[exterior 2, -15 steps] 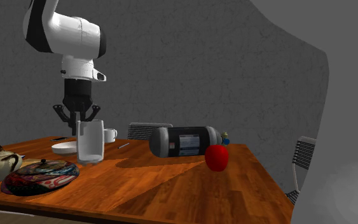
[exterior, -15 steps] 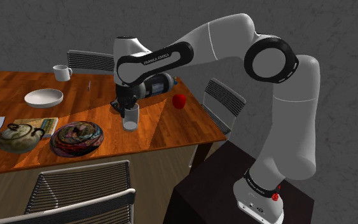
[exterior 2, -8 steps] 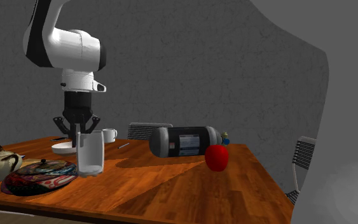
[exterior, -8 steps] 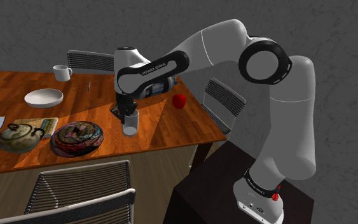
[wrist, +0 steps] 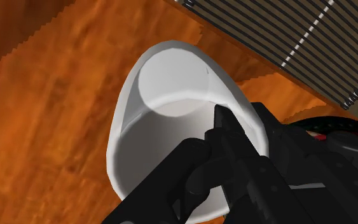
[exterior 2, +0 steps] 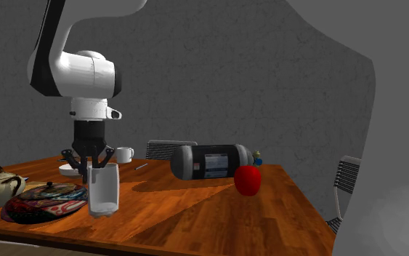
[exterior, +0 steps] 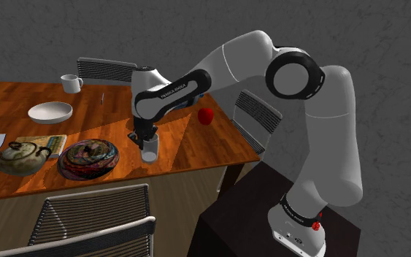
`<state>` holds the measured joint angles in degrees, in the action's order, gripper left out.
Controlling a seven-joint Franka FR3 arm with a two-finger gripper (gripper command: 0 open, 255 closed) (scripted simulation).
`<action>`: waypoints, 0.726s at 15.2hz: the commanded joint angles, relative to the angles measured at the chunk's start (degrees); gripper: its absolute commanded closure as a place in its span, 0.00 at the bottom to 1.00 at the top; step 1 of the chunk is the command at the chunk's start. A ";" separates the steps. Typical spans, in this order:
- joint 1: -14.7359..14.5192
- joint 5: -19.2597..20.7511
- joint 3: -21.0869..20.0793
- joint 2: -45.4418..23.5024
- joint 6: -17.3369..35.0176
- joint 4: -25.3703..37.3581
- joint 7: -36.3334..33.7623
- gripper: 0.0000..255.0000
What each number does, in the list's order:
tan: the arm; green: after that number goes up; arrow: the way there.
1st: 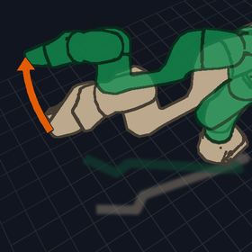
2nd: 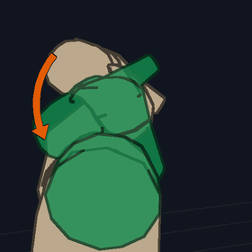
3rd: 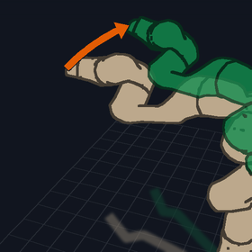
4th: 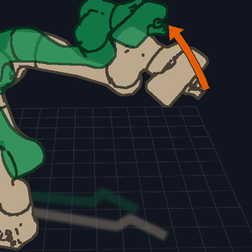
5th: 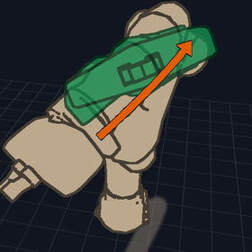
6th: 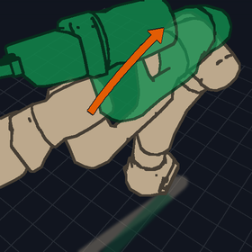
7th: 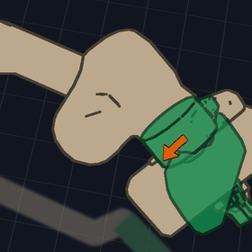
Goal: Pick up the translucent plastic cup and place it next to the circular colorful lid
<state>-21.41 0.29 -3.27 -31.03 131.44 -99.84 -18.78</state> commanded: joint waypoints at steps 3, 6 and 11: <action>-0.05 0.09 0.06 -1.90 2.18 -0.23 -0.01 1.00; -0.07 0.12 0.09 -2.53 2.84 -0.25 -0.01 1.00; -0.07 0.12 0.09 -2.53 2.84 -0.25 -0.01 1.00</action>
<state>-21.48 0.40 -3.19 -33.57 134.27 -100.10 -18.80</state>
